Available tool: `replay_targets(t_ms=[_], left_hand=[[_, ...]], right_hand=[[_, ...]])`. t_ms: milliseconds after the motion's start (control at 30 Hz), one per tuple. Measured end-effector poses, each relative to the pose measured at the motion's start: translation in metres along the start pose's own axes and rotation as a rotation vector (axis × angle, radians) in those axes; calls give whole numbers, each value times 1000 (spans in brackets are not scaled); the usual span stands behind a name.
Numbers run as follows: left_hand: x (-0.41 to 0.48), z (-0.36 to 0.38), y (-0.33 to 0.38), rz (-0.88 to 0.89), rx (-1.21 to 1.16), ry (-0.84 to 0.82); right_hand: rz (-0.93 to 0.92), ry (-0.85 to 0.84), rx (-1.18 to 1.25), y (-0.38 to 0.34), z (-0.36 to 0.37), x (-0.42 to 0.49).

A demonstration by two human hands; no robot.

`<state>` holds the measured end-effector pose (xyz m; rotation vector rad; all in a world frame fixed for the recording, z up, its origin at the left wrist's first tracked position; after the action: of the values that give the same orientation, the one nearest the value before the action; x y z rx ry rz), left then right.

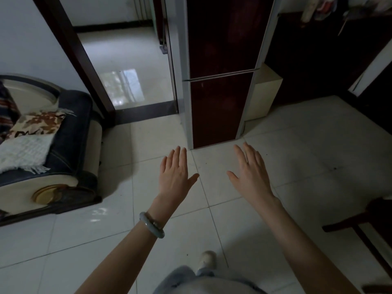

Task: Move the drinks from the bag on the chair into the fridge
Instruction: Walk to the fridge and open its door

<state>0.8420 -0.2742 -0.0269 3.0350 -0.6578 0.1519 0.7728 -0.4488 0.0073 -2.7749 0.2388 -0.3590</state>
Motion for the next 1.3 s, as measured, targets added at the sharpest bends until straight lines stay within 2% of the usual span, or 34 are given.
replay_targets(t_ms=[400, 933, 1300], left_hand=[[151, 27, 8, 29, -60, 2], [452, 34, -45, 73, -70, 120], [552, 29, -68, 75, -72, 189]], right_hand=[[1, -23, -1, 41, 32, 131], [14, 19, 12, 64, 74, 421], [-24, 49, 5, 61, 83, 531]])
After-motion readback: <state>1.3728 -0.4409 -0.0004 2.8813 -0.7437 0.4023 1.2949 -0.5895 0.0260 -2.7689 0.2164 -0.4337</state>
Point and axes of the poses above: each hand's wrist, its own x-axis towards the middle knuckle, its own z-axis out of the palm, y = z × x, the point moved 7 cm from there along x, towards the middle knuckle, and after that the axes turned 8 degrees about x, right-handed, at the moved point
